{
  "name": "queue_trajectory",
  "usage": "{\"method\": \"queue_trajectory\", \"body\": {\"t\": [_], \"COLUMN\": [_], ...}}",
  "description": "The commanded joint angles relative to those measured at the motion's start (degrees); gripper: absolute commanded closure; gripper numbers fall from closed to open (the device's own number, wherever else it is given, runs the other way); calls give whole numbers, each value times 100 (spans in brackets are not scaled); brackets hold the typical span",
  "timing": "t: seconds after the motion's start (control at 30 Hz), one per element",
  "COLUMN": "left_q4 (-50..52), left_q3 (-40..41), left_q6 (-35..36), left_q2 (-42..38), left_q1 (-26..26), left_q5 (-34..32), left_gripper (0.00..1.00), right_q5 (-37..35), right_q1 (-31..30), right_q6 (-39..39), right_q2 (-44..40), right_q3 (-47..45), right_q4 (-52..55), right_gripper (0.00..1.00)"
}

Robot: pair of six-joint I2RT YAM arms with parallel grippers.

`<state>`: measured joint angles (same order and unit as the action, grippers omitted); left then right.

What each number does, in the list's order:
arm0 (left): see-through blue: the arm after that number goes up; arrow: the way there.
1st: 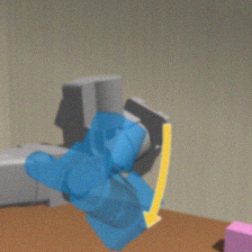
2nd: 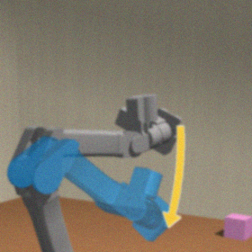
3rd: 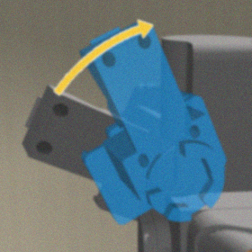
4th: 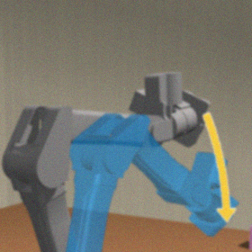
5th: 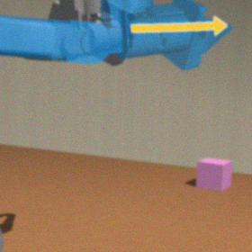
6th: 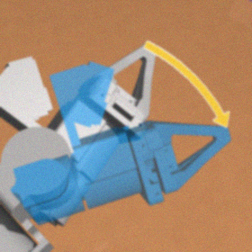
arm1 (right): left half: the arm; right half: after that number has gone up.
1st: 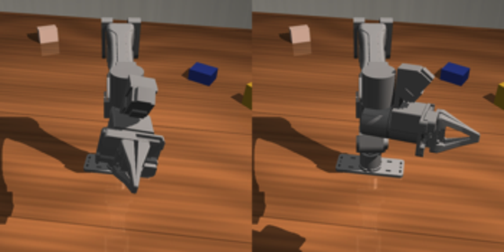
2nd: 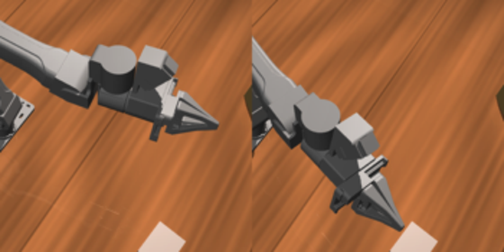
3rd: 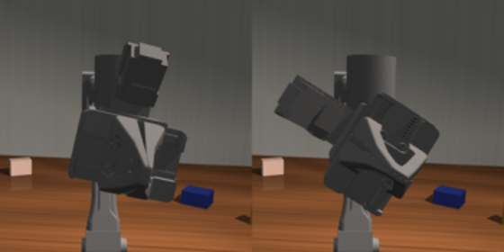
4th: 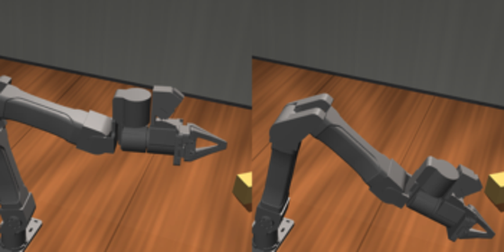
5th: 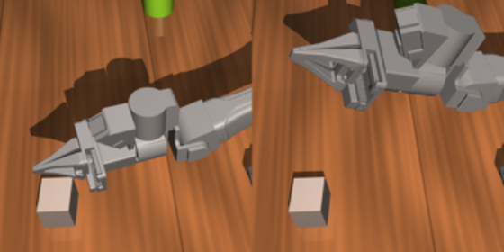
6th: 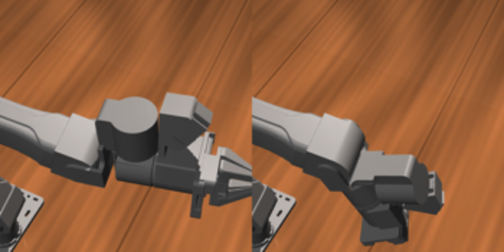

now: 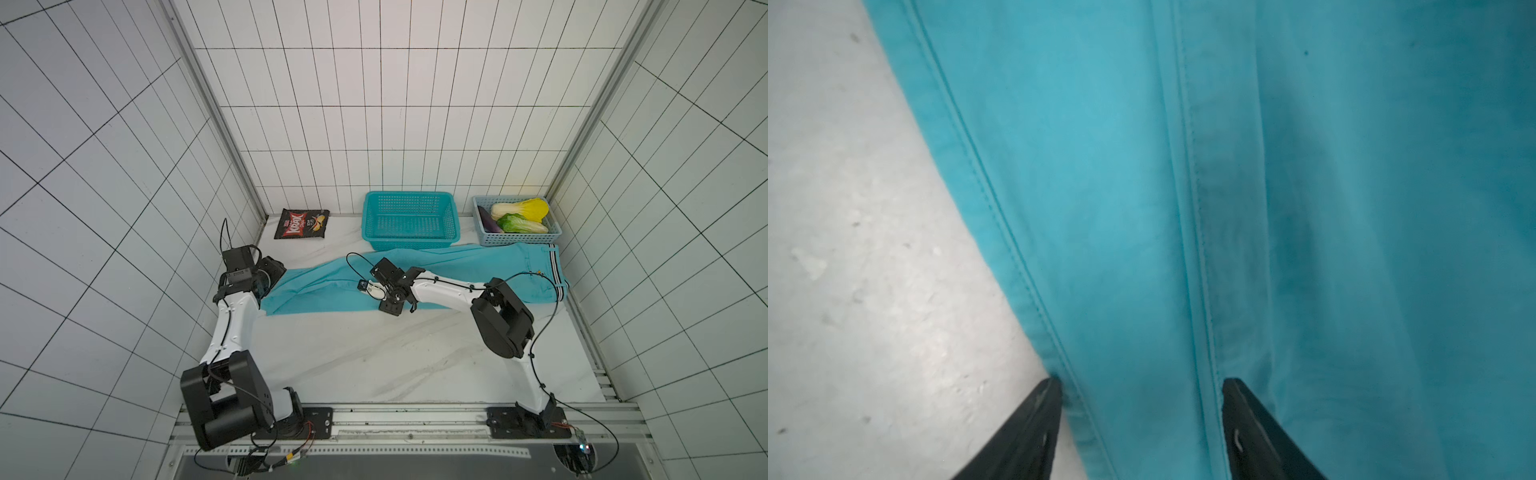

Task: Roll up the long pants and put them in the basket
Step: Fold the long pant at the center of the board.

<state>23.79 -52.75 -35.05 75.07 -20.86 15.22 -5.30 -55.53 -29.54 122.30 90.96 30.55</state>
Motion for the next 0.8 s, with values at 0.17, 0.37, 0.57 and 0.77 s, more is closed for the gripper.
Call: {"method": "queue_trajectory", "body": {"t": [0.17,0.37,0.57,0.77], "left_q4": [-162,-203,-203,-199], "left_q3": [149,217,287,309], "left_q6": [20,-37,-59,-90], "left_q2": [-125,-148,-175,-160], "left_q1": [-41,-40,-41,-43], "left_q5": [168,196,193,199], "left_gripper": [41,40,40,40], "right_q5": [1892,1042,899,785], "right_q1": [233,273,282,278], "right_q6": [-228,-274,-401,-541], "right_q2": [-787,159,782,1269], "right_q3": [435,1275,2039,2511], "right_q4": [1112,1120,1112,1116], "right_gripper": [32,44,54,59]}}
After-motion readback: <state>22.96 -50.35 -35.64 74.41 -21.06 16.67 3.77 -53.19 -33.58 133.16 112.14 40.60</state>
